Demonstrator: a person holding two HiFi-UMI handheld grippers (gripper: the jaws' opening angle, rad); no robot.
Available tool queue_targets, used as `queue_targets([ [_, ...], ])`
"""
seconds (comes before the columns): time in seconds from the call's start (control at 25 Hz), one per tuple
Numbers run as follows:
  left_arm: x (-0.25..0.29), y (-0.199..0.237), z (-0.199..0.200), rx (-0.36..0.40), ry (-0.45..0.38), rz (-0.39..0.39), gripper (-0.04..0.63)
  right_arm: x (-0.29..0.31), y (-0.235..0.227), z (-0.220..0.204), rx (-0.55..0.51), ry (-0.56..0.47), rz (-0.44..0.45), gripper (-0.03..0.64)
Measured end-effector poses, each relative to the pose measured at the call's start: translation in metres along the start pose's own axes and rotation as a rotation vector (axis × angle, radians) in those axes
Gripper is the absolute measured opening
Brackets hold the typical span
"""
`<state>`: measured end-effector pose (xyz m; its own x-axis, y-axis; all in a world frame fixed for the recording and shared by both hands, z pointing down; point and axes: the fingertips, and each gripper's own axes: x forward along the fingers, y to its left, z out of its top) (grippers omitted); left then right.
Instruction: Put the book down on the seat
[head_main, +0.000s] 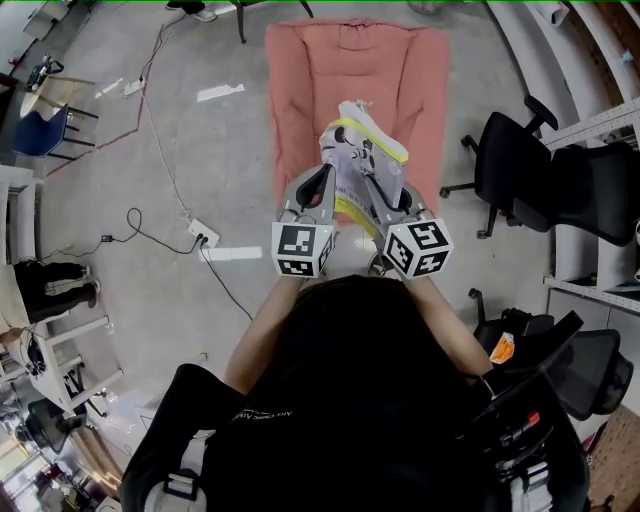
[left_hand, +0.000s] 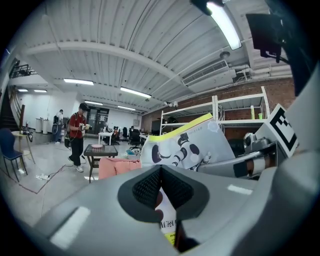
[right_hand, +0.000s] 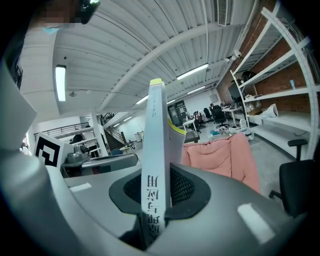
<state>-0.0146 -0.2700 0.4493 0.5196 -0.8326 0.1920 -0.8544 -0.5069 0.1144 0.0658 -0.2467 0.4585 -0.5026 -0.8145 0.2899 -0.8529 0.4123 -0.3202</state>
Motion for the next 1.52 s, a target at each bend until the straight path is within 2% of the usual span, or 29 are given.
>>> queue_targets([
  [0.32, -0.013, -0.004, -0.024, -0.045, 0.042, -0.014, 0.002, -0.004, 0.012, -0.024, 0.007, 0.057, 0.001, 0.086],
  [0.68, -0.014, -0.009, -0.07, -0.105, 0.121, -0.017, 0.002, -0.012, 0.002, -0.066, 0.066, 0.159, -0.025, 0.086],
  [1.08, -0.037, 0.004, -0.136, -0.119, 0.262, -0.016, 0.002, 0.002, 0.015, -0.149, 0.165, 0.288, -0.014, 0.087],
  [1.32, -0.053, 0.006, -0.199, -0.182, 0.349, 0.036, 0.002, 0.011, 0.014, -0.208, 0.186, 0.331, 0.012, 0.087],
  [1.4, -0.063, 0.006, -0.219, -0.141, 0.365, 0.043, 0.002, 0.012, 0.014, -0.232, 0.208, 0.323, 0.014, 0.089],
  [1.52, -0.066, 0.008, -0.245, -0.018, 0.343, 0.048, 0.002, 0.019, 0.004, -0.271, 0.225, 0.289, 0.03, 0.087],
])
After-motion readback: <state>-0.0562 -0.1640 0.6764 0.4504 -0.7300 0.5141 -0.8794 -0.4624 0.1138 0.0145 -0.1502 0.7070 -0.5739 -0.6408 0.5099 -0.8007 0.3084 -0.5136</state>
